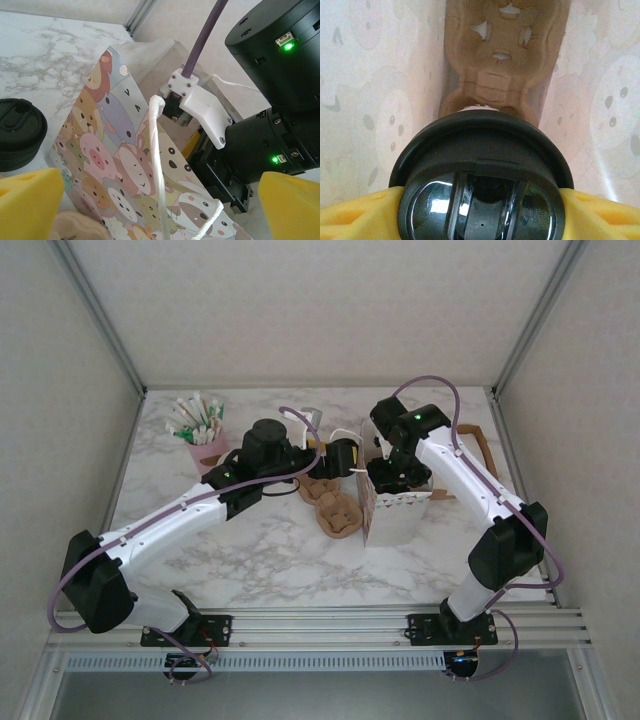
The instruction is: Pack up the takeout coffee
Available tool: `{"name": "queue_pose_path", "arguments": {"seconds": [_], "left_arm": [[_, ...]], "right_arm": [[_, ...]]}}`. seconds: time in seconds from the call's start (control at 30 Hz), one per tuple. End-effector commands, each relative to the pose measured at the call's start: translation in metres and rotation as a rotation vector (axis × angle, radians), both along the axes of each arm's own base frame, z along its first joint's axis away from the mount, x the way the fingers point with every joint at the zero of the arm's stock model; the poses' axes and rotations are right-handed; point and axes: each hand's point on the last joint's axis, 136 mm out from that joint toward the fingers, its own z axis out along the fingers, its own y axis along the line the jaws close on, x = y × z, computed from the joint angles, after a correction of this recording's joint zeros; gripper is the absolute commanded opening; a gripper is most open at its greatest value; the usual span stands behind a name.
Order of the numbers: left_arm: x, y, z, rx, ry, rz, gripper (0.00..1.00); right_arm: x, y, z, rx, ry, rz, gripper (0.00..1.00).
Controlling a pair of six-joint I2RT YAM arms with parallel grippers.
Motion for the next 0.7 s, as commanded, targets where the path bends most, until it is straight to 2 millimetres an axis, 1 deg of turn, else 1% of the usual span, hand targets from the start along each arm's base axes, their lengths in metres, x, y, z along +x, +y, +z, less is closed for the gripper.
{"name": "queue_pose_path", "arguments": {"seconds": [0.0,0.67], "left_arm": [[-0.0038,-0.0011,0.0131,-0.035,-0.029,-0.005,1.0],[-0.0038,-0.0011,0.0153,-0.035,-0.035,-0.006,1.0]], "right_arm": [[-0.011,-0.005,-0.0029,-0.007,0.051,-0.015,0.76],[-0.0105,-0.0044,-0.0058,-0.015,0.071,-0.015,0.76]]}}
